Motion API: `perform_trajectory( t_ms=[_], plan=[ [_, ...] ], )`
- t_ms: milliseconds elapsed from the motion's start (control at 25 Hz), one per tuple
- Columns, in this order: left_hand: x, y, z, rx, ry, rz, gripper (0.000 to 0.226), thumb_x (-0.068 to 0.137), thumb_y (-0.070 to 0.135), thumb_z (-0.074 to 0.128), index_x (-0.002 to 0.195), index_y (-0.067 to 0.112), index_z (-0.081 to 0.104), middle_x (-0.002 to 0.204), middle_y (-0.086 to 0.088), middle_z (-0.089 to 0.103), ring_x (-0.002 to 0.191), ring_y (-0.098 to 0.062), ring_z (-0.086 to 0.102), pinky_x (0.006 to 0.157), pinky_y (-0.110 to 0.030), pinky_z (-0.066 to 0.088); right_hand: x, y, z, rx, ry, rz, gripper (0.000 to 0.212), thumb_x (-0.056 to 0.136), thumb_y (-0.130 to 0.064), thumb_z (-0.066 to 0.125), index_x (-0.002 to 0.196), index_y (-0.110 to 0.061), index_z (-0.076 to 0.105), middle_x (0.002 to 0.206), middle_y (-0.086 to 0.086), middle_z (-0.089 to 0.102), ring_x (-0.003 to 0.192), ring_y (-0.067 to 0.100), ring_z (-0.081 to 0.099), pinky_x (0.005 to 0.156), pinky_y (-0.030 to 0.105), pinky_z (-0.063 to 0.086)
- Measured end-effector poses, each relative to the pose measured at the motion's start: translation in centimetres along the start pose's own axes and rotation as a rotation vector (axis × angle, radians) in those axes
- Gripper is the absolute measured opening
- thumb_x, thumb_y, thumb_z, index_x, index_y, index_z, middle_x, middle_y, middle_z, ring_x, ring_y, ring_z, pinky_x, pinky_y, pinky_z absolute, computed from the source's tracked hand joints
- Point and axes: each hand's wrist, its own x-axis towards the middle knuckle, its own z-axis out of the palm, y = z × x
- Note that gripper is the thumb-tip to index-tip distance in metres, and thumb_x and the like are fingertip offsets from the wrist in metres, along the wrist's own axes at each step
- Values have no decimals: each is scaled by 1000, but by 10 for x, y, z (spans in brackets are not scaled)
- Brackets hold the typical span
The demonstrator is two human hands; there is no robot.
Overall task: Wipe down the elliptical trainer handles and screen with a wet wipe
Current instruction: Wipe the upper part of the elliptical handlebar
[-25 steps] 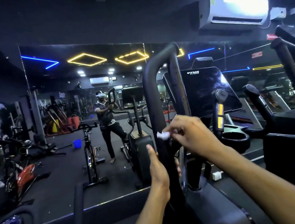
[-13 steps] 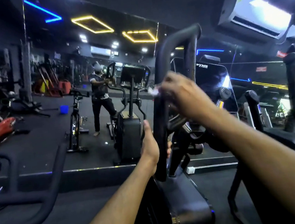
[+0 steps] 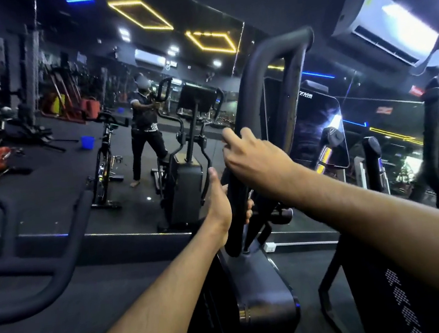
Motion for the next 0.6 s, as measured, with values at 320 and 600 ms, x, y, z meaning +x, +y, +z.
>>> perform_trajectory(
  t_ms=[320, 600],
  plan=[
    [0, -2, 0, -31, -18, -31, 100, 96, 82, 4, 97, 4, 68, 64, -14, 56, 49, -20, 49, 48, -27, 39, -31, 18, 17, 360, 34, -176, 17, 91, -7, 61, 107, -7, 67, 106, 4, 46, 86, 19, 52, 79, 31, 51],
    [0, -5, -4, -23, -11, -58, 101, 92, 86, 6, 89, 5, 66, 65, -16, 56, 51, -24, 50, 48, -29, 42, -10, 26, 31, 314, 269, 100, 17, 92, -1, 56, 107, -2, 64, 110, 13, 46, 84, 25, 50, 74, 38, 53]
  ],
)
